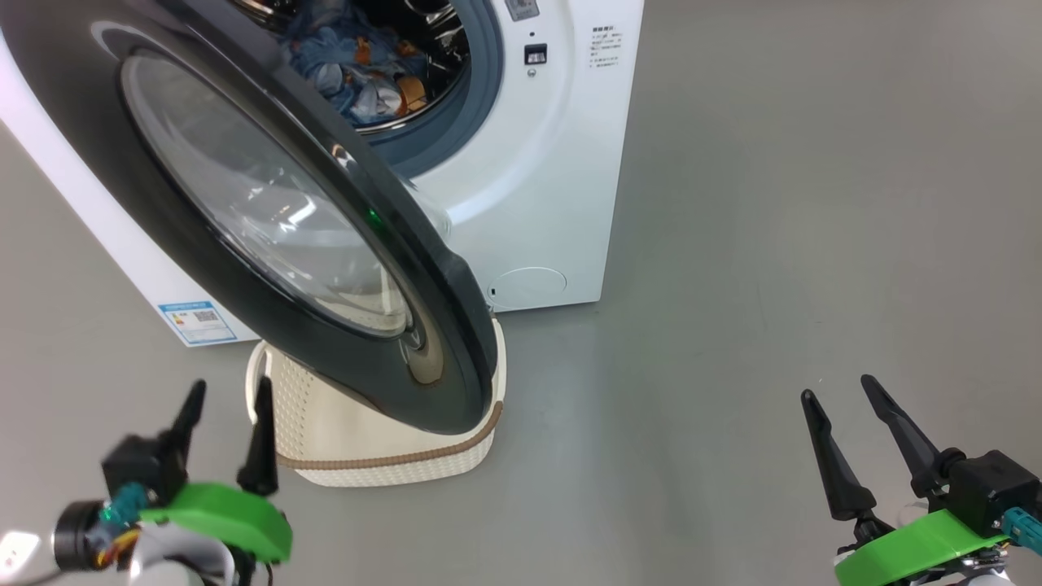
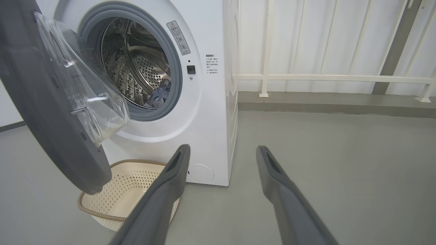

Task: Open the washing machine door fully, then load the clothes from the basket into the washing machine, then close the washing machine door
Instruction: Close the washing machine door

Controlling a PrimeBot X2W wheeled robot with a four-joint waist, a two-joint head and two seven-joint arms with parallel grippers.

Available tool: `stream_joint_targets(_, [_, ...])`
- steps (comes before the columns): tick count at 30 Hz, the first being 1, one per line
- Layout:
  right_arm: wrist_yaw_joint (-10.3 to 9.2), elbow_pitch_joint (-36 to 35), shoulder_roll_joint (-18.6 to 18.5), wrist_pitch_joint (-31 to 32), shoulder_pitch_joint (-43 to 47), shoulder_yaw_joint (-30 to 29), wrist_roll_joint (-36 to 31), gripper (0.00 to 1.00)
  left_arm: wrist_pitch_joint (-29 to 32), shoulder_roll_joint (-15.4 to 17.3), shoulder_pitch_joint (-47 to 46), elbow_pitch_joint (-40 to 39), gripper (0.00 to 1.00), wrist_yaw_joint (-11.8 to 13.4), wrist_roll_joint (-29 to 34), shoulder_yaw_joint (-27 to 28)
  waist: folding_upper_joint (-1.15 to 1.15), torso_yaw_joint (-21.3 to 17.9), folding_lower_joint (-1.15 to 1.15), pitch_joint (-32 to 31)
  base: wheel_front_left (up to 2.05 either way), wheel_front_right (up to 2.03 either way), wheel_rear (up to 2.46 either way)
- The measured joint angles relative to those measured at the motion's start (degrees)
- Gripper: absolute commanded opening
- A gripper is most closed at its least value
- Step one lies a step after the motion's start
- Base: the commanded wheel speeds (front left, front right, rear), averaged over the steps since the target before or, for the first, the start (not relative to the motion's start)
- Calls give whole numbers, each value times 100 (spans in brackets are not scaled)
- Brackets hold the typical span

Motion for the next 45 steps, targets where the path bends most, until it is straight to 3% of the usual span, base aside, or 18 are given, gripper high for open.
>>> stream_joint_targets(11, [0,9,-19,1,-1,-99,-107,100,-1,-602,1013,-866,100,122,1426,1039,0,-33,0,-43,0,0,0])
stream_joint_targets(23, [0,25,62,1,154,-196,-193,100,-1,-1013,1530,-924,100,-321,1695,1757,0,145,0,-224,0,0,0])
stream_joint_targets(36, [0,56,85,1,211,-348,-316,100,-1,-1126,1608,-972,100,-525,1886,2037,0,256,0,-299,0,0,0])
stream_joint_targets(37, [0,58,104,1,232,-390,-332,71,-1,-1128,1629,-975,100,-527,1886,2052,0,252,0,-302,0,0,0])
stream_joint_targets(38, [0,64,98,0,248,-368,-336,0,-1,-1132,1631,-976,100,-558,1886,2061,0,252,0,-302,0,0,0])
stream_joint_targets(45, [0,108,110,1,256,-331,-360,0,-1,-1147,1632,-1006,100,-565,1885,2078,0,239,0,-297,0,0,0])
